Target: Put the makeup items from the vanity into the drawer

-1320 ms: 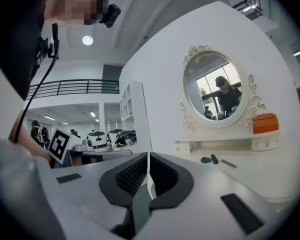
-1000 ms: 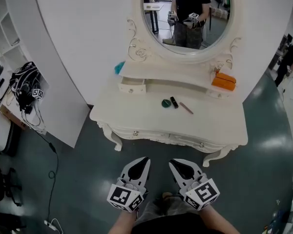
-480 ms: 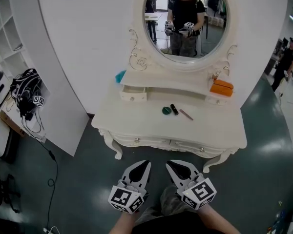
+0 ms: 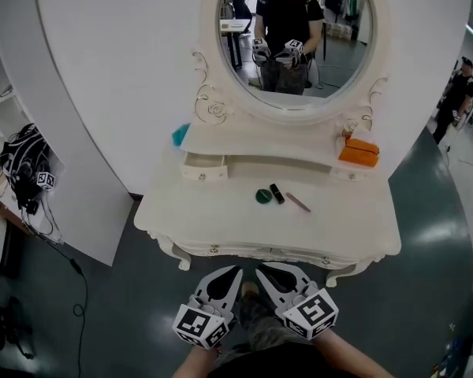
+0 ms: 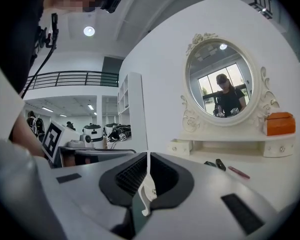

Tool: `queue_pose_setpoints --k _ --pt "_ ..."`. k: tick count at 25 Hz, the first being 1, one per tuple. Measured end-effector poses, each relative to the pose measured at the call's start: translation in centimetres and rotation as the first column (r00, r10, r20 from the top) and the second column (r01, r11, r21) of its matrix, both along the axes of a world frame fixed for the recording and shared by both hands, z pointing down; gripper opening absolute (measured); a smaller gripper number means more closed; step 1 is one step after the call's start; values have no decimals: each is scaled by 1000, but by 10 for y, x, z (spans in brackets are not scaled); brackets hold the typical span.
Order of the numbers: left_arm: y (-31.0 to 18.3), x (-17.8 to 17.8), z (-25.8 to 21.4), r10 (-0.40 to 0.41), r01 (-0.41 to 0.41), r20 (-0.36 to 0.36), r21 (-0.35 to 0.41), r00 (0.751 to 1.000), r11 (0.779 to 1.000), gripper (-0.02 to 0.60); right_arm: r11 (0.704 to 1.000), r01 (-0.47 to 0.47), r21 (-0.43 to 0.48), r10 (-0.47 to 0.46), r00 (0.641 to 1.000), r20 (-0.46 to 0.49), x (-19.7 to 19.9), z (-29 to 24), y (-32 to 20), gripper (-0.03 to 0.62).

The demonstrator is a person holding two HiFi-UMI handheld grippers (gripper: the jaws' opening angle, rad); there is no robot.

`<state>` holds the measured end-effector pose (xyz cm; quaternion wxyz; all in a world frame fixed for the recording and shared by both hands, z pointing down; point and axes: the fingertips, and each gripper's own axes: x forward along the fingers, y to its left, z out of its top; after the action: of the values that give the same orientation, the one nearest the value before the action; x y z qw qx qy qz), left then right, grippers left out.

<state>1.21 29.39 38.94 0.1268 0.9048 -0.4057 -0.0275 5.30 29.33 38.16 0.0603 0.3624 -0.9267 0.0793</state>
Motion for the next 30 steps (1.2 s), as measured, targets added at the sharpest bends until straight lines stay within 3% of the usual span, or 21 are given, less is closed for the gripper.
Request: queue_pose_setpoints --k 14,30 --pt "-136 4 22 37 -39 -22 -63 999 997 20 993 -36 -109 29 998 -64 2 33 -139 32" --pt "-216 17 57 111 -104 54 -121 992 987 20 948 -202 -244 135 954 -268 36 97 -240 34"
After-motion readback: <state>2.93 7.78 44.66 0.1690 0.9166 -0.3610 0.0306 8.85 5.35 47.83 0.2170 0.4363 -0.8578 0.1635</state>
